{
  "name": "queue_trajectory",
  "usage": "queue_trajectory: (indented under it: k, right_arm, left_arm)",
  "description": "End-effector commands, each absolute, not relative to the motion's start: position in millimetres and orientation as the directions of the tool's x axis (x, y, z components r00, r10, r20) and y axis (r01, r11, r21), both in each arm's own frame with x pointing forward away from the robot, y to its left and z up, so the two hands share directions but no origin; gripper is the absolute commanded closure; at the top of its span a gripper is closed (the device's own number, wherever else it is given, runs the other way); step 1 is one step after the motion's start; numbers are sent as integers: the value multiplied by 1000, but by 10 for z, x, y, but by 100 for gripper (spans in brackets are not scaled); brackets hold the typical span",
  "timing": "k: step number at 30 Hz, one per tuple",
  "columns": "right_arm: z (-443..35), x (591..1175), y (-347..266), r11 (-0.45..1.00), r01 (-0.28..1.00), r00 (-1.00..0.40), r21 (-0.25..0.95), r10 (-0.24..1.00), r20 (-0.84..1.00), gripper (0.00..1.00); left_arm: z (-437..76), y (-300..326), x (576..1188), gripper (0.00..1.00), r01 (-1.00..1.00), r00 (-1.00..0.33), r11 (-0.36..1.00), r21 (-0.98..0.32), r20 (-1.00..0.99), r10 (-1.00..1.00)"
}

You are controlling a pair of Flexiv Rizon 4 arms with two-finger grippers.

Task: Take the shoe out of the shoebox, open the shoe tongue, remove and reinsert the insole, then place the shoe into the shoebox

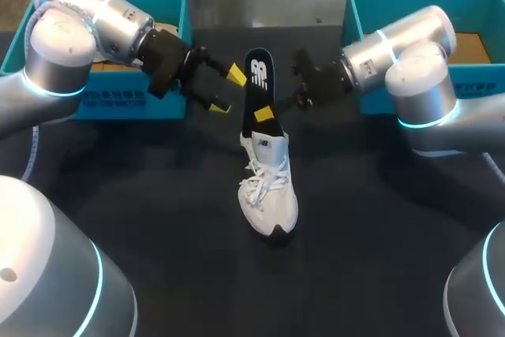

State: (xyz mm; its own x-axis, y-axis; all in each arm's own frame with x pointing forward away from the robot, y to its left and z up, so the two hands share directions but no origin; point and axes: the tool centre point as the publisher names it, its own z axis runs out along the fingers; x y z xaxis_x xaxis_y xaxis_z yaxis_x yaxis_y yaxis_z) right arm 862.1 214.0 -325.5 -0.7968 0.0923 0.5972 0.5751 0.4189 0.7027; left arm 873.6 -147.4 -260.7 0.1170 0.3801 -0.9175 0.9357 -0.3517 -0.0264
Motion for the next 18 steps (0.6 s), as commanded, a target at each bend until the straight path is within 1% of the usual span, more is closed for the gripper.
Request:
queue_trajectory:
  k: [1,12,18]
  right_arm:
    - [-3311,8632,2160,466,580,-781,668,84,619,100]
    - [-3463,8344,2220,507,629,-721,590,96,686,100]
    - [-3455,8322,2214,497,632,-725,595,107,681,100]
  left_arm:
    - [-2596,-1482,8740,0,935,121,-354,-25,-916,382]
    - [-2625,-1485,8719,0,935,113,-353,-30,-919,378]
    - [-2622,-1493,8710,0,934,115,-356,-28,-920,375]
